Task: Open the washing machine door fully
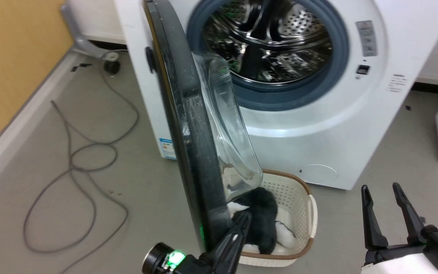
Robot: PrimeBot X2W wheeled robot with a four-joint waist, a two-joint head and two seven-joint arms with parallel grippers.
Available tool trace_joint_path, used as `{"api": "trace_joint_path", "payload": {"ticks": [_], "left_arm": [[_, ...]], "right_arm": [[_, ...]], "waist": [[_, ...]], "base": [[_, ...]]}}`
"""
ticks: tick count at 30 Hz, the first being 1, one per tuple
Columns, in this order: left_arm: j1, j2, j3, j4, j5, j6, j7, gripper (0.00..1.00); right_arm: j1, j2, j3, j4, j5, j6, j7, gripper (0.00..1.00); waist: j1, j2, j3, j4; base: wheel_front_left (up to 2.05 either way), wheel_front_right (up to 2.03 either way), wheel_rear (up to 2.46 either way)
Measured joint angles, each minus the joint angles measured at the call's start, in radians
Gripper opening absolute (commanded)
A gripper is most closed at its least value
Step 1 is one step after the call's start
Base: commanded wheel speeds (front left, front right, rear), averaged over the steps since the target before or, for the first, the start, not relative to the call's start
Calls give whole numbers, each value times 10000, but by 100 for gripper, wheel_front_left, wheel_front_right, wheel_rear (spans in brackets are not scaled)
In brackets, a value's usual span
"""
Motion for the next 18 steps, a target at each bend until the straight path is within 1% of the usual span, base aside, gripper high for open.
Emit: {"api": "trace_joint_path", "payload": {"ticks": [18], "left_arm": [[387, 33, 654, -31, 184, -12, 0, 0]], "right_arm": [[24, 4, -98, 63, 15, 0, 0, 100]], "waist": [[0, 0, -64, 1503]], "base": [[0, 0, 0]]}}
